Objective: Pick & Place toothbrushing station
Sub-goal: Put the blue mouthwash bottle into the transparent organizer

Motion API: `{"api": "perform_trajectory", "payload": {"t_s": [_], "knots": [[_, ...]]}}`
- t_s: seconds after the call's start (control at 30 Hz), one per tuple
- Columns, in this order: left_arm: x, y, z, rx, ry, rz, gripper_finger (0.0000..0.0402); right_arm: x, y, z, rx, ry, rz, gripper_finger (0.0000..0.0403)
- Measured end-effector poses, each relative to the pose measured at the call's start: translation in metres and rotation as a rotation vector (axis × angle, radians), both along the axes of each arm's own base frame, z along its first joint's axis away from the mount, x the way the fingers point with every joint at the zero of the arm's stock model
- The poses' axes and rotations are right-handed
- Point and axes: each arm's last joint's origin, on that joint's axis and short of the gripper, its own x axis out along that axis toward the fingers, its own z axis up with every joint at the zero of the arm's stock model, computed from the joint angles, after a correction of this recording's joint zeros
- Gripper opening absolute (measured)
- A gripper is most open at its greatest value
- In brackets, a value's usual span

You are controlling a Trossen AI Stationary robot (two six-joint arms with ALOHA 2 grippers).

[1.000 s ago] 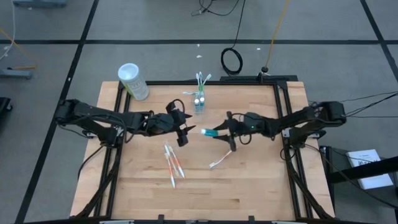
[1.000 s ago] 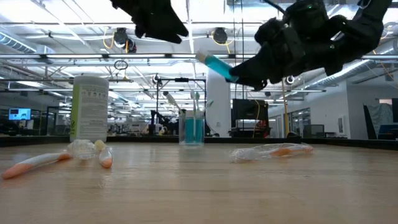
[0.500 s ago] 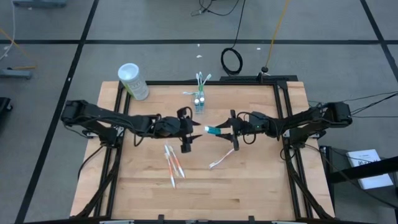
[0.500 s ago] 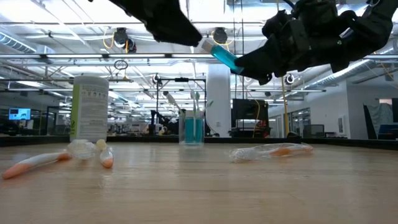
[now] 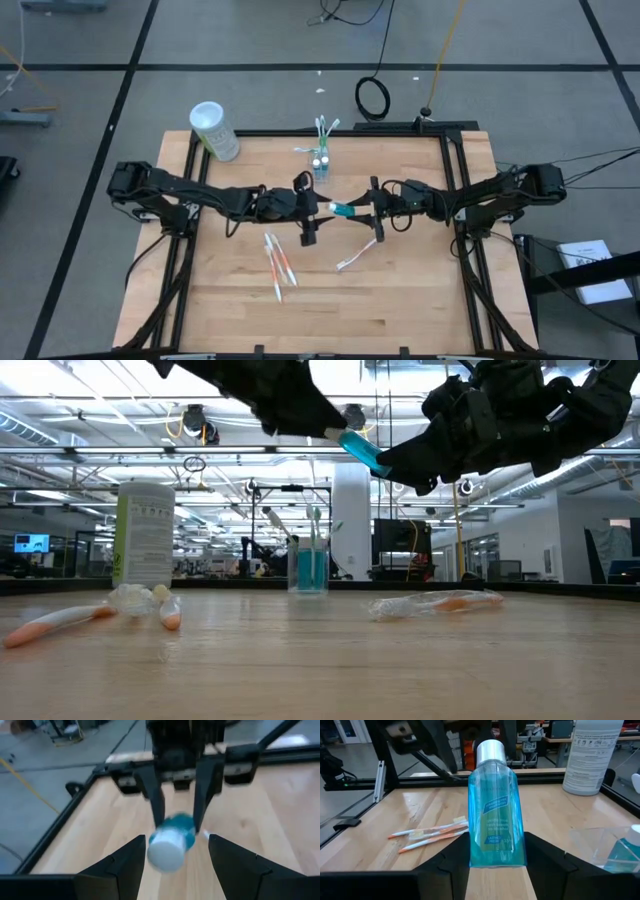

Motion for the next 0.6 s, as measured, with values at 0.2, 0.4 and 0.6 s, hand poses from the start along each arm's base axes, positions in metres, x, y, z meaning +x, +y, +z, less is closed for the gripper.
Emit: {"api": "perform_trajectory", "payload": {"t_s": [0.2, 0.4, 0.6], "knots": [[0.0010, 0.0060, -0.0021, -0.009, 0.003, 0.022, 0.0225, 0.0000, 0.0000, -0.0001, 0.001, 0.001, 0.000, 0.0159], [0.0011, 0.0094, -0.0023, -0.020, 0.003, 0.035, 0.0225, 0.0000, 0.0002, -0.0003, 0.001, 0.003, 0.003, 0.0156], [0.0013, 0.0082, -0.0025, -0.035, 0.004, -0.002, 0.0225, 0.0000, 0.0003, -0.0004, 0.000, 0.004, 0.005, 0.0159]]}}
